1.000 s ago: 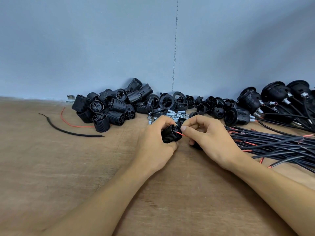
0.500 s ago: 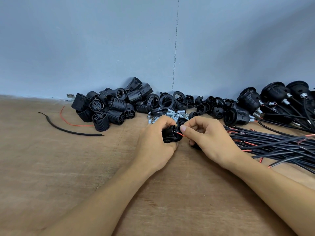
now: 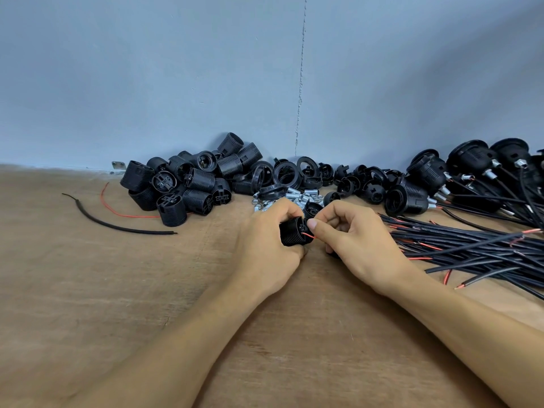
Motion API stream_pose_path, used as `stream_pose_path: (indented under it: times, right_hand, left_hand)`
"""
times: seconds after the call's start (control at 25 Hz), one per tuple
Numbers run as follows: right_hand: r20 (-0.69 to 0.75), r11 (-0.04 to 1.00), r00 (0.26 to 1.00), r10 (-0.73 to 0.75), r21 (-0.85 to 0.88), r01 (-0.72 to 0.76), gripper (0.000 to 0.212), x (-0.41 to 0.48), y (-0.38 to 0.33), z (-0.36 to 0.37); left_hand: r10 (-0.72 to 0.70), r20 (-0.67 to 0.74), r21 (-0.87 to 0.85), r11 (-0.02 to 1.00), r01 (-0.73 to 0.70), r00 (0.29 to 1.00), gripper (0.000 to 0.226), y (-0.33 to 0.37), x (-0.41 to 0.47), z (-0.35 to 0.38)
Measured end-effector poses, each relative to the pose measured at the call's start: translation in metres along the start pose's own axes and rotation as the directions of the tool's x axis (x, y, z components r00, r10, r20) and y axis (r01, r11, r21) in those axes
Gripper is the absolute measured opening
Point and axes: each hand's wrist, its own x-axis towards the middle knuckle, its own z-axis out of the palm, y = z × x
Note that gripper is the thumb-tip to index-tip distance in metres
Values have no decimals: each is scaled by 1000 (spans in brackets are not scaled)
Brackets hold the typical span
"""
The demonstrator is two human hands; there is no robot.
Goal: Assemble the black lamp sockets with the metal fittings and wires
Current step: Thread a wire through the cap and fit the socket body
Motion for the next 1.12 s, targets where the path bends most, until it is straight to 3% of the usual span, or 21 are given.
stream_pose_path:
  times: [0.48, 0.64, 0.88, 1.12]
  right_hand:
    - [35, 997, 999, 8, -82, -5, 16, 4, 2, 0]
    - [84, 997, 995, 54, 58, -59, 17, 4, 7, -1]
    - [27, 986, 997, 71, 152, -75, 20, 7, 13, -1]
    - [31, 999, 998, 45, 29, -46, 19, 3, 8, -1]
  left_hand:
    - [-37, 4, 19, 999, 37, 999, 42, 1, 0, 0]
    - [11, 2, 90, 996, -11, 1000, 44, 3, -2, -3]
    - [4, -4, 132, 991, -3, 1000, 45, 1, -1, -3]
    - [18, -25, 157, 988, -14, 1000, 42, 0, -1, -3]
